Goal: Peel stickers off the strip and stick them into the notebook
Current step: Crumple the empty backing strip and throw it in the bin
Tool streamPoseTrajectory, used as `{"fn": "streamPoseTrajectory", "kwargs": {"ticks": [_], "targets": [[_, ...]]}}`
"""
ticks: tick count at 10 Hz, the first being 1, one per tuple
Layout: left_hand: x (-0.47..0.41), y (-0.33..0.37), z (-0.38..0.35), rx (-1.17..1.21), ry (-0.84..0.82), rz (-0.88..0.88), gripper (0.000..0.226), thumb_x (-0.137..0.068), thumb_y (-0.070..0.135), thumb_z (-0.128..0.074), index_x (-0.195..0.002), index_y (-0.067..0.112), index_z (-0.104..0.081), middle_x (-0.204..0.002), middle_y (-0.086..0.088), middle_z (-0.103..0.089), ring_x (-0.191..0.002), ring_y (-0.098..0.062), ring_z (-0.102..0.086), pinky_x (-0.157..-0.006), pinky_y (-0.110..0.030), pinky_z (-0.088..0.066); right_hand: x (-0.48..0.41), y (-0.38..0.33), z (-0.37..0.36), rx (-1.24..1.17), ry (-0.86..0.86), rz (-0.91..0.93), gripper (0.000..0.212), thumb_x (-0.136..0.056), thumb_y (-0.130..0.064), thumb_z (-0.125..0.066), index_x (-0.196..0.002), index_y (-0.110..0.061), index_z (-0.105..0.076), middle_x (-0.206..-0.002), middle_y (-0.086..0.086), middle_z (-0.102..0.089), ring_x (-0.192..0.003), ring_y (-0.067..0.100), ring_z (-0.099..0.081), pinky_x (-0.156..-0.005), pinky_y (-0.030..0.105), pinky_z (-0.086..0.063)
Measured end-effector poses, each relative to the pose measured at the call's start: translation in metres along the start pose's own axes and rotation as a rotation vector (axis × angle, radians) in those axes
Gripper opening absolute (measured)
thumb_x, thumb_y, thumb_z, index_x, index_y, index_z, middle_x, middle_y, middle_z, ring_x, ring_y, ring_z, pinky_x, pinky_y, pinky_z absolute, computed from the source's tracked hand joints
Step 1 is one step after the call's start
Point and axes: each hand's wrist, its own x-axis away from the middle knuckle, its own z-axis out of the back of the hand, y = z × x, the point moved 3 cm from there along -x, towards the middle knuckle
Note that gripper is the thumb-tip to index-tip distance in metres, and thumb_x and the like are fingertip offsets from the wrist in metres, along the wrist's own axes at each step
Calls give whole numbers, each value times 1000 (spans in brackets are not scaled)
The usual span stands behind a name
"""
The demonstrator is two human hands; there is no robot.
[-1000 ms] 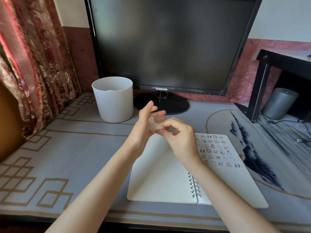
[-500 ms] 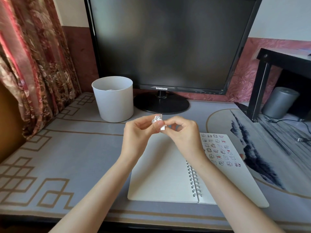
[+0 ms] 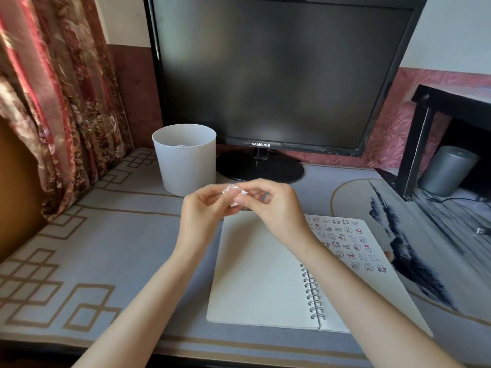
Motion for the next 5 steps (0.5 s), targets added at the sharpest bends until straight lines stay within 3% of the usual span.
{"fn": "streamPoseTrajectory", "kwargs": {"ticks": [1, 2, 3, 4, 5], "targets": [[-7, 2, 15, 74, 17, 146, 35, -99, 38, -44, -127, 18, -49, -106, -8, -67, -90, -19, -72, -75, -26, -59, -18, -13, -2, 57, 26, 22, 13, -80, -13, -73, -91, -20, -73, -76, -6, -68, -67, 1, -55, -68, 11, -43], [-12, 5, 25, -34, 16, 143, 30, -100, 29, -44, -119, 13, -60, -113, -3, -67, -100, -17, -69, -82, -28, -57, -57, -35, -4, 27, 147, 85, 8, -79, -22, -72, -84, -27, -69, -76, -6, -66, -66, 5, -55, -67, 20, -47], [-11, 2, 19, -184, -75, 128, 25, -97, 10, -46, -98, 15, -70, -100, 0, -73, -97, -10, -69, -86, -27, -53, -104, -50, -17, 122, 187, 92, 7, -81, -32, -67, -85, -26, -70, -77, -6, -66, -77, 13, -61, -72, 35, -51], [-12, -5, 17, -233, -145, 167, 24, -98, 8, -45, -99, 14, -68, -96, 0, -73, -94, -8, -68, -87, -26, -52, -142, -49, -37, 286, 136, 10, 18, -84, -36, -62, -98, -27, -68, -85, -9, -66, -95, 13, -59, -70, 28, -42], [-14, -7, 17, -271, -151, 169, 25, -98, 5, -44, -102, 12, -68, -99, -2, -73, -95, -8, -68, -84, -21, -52, -160, -33, -52, 536, -43, -87, 47, -88, -40, -57, -132, -26, -52, -122, 3, -57, -124, 25, -36, -88, 34, -40]]}}
